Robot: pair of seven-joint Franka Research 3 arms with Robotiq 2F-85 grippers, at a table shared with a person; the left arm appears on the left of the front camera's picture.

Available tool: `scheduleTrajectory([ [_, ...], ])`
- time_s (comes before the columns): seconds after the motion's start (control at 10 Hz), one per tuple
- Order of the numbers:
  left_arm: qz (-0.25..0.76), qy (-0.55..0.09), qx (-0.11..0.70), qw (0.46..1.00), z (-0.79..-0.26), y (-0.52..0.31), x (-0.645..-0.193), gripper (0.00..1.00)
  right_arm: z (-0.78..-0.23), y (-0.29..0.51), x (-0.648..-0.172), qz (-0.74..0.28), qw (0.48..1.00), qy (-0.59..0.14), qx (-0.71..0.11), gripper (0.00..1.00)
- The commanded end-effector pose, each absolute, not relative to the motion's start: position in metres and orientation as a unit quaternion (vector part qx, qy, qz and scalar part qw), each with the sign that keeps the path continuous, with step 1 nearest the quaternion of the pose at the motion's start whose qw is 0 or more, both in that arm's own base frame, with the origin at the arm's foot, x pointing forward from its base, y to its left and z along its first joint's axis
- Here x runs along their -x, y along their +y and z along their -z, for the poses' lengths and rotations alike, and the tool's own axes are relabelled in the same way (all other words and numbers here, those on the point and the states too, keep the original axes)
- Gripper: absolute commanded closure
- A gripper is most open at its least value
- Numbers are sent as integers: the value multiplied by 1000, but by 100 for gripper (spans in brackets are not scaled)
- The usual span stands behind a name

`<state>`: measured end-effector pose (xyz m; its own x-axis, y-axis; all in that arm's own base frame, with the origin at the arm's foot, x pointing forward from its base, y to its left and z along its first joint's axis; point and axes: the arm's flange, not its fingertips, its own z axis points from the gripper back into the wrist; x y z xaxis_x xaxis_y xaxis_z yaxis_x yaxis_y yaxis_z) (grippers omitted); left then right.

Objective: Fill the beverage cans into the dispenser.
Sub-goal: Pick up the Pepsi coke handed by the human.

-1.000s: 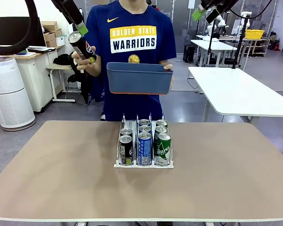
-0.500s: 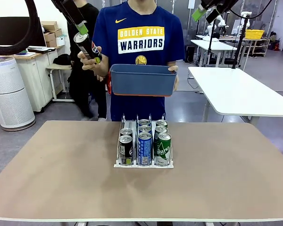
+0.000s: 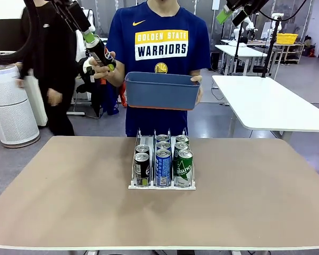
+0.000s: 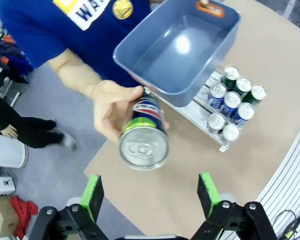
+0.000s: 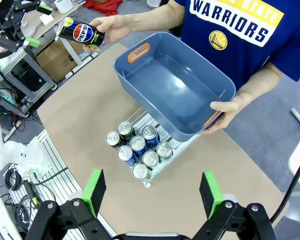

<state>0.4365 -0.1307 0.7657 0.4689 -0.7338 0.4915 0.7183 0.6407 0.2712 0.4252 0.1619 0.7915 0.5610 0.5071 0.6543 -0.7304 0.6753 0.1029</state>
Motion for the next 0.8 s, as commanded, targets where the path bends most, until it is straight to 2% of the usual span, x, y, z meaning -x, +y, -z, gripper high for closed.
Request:
scheduleTrajectory([
  [0.0, 406, -302, -16, 862, -755, -127, -440, 0, -791, 162, -424, -357, 865, -300, -185, 0],
  [0.4, 415, -332, 23, 847, -732, -118, -459, 0, -791, 162, -424, -357, 865, -300, -185, 0],
  [0.7, 417, -333, 24, 845, -718, -114, -467, 0, -791, 162, -424, -357, 865, -300, -185, 0],
])
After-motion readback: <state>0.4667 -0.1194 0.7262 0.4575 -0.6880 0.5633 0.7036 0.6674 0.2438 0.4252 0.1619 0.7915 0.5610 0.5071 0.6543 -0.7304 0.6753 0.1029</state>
